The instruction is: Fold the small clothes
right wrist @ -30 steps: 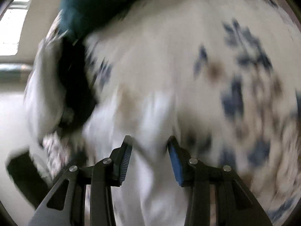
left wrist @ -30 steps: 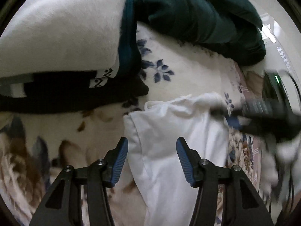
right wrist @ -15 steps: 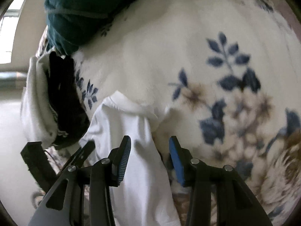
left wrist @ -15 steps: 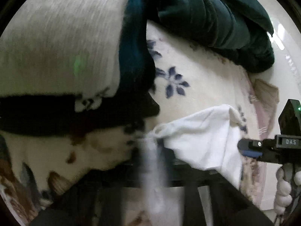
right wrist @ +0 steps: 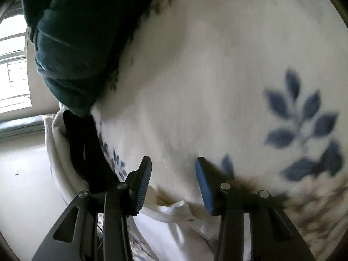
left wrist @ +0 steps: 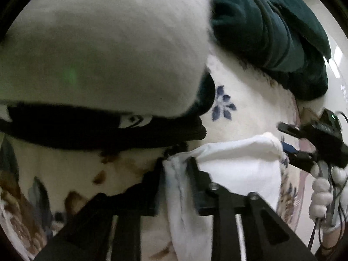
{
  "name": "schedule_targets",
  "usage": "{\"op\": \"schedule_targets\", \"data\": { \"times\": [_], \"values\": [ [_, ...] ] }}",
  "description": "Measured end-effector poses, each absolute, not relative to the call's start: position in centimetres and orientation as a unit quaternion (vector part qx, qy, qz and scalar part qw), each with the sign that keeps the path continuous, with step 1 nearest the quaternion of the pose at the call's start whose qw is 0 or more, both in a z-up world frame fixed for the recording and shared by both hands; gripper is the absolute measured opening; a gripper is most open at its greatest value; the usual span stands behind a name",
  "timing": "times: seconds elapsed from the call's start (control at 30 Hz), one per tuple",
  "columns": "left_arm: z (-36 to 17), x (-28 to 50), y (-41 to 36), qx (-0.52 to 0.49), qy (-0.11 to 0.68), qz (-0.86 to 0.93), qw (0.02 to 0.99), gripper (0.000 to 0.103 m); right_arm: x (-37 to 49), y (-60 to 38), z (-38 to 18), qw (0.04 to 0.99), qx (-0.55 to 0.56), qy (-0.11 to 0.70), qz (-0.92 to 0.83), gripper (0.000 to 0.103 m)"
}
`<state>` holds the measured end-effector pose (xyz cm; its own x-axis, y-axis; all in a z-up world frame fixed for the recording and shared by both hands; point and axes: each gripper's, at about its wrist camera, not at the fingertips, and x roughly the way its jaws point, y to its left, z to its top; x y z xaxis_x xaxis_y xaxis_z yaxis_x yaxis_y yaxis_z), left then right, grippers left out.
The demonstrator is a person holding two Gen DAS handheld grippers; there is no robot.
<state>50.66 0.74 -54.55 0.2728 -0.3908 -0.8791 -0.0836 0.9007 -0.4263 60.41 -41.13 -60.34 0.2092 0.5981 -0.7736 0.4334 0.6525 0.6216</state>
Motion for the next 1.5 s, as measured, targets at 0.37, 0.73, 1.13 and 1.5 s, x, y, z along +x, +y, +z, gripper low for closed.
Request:
{"op": "schedule_targets", "data": {
  "times": [0.37, 0.73, 1.13, 1.5],
  "values": [
    [-56.5, 50.5, -0.7, -0.245, 0.605, -0.107, 0.75, 0.06, 55.3, -39.1, -60.4, 0.622, 0.357, 0.678, 0.158, 0.064],
    [-55.8, 50.2, -1.4, -0.246, 0.584, -0.106, 0.767, 0.063, 59.3, -35.6, -63.2, 0.606, 0.382, 0.671, 0.192, 0.039],
    [-52.7, 49.5, -1.8, -0.202, 0.538, -0.138, 0.807, 0.009, 58.9, -34.8, -58.4, 0.674, 0.316, 0.633, 0.21, 0.013],
    [-47.2, 45.5, -1.0, -0.208, 0.488, -0.153, 0.834, 0.009, 54.4, -32.4, -50.7, 0.732, 0.25, 0.57, 0.275, 0.013]
  ]
}}
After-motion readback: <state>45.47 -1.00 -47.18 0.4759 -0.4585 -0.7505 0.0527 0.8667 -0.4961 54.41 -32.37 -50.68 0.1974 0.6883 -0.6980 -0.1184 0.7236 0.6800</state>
